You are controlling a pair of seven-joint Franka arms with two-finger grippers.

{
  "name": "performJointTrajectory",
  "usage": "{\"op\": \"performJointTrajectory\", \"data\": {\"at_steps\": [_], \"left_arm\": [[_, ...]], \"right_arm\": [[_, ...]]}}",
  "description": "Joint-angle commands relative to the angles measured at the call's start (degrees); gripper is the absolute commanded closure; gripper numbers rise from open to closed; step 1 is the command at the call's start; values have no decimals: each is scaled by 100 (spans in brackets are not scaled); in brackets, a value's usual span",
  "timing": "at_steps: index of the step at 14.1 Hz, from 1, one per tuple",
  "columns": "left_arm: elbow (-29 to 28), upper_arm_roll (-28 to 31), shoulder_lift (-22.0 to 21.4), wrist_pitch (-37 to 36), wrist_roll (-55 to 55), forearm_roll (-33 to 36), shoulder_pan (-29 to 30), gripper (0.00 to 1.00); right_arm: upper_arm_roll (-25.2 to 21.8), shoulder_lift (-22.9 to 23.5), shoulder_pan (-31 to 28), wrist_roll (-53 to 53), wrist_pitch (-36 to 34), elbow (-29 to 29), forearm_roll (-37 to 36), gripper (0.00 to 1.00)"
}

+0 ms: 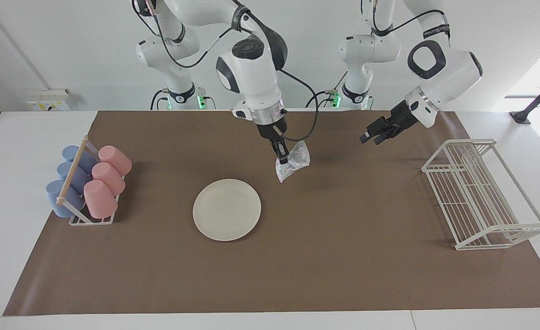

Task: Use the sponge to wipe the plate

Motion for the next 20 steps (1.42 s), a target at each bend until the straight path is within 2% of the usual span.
{"op": "performJointTrajectory", "data": {"at_steps": [1, 4, 8, 11, 15, 17, 18, 20], "left_arm": [[105, 44, -40, -369, 320, -1052, -87, 0], [131, 115, -102, -819, 988, -2046, 62, 0], [131, 62, -120, -829, 1420, -2638, -16, 0], [70, 44, -76, -442, 1665, -2674, -402, 0], [17, 44, 21, 172, 1851, -2665, -903, 5], [-9, 44, 39, 314, 1921, -2665, -965, 5], [-9, 44, 74, 358, 1922, -2665, -1009, 14], [-9, 44, 74, 341, 1930, -2665, -1018, 68]], "right_arm": [[-1, 279, 550, 1332, -550, 799, -522, 100], [-9, 307, 902, 1759, -806, 925, -734, 100], [-9, 298, 930, 1882, -824, 917, -849, 100], [-44, 298, 895, 1882, -1104, 917, -858, 100], [-35, 298, 912, 1882, -1123, 925, -989, 100], [-35, 289, 912, 1882, -1114, 925, -989, 100], [-35, 289, 912, 1873, -1114, 925, -989, 100], [-27, 298, 895, 1873, -1096, 925, -989, 100]]}}
